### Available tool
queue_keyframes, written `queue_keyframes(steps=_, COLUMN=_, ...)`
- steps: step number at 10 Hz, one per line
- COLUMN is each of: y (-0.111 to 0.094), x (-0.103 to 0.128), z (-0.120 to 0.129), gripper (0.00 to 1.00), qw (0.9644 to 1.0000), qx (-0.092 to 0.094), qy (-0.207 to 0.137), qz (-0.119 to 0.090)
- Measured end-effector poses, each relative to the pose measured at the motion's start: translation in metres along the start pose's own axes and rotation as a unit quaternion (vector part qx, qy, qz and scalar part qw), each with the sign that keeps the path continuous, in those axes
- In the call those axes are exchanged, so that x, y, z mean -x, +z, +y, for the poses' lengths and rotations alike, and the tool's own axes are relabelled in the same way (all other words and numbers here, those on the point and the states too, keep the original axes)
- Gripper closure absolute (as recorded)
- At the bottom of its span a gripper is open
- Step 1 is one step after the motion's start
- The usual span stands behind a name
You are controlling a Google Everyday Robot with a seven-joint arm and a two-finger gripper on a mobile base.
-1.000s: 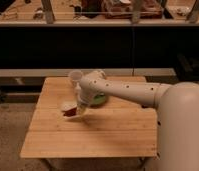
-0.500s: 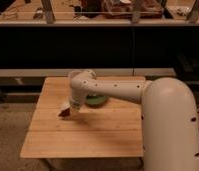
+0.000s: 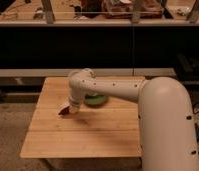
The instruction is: Place the pepper on the white sponge
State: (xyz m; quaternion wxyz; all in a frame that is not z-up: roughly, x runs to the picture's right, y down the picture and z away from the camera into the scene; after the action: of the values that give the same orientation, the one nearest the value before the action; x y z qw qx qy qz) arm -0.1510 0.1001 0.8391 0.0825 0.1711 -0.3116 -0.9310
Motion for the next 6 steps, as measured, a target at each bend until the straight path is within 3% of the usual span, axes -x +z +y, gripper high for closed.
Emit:
queue_keyframes(steps=1, y=-0.002, x=-0.002, z=0.002, gripper=0.83, qw=0.9997, qx=0.004, qy=0.002, qz=0.022)
queue_keyframes(steps=2, y=-0.006, x=-0.004, z=0.006, gripper=0.83, qw=0.9978, qx=0.011, qy=0.009, qz=0.065)
queue_keyframes(steps=3, y=-0.007, x=-0.005, z=0.010, gripper=0.83, qw=0.9969, qx=0.015, qy=0.013, qz=0.077)
queue_keyframes(steps=4, y=-0.008, x=-0.008, z=0.013, gripper=0.83, qw=0.9963, qx=0.018, qy=0.013, qz=0.083)
queue_keyframes(steps=6, y=-0.010, x=-0.013, z=0.017, gripper=0.83, qw=0.9969, qx=0.038, qy=0.012, qz=0.067)
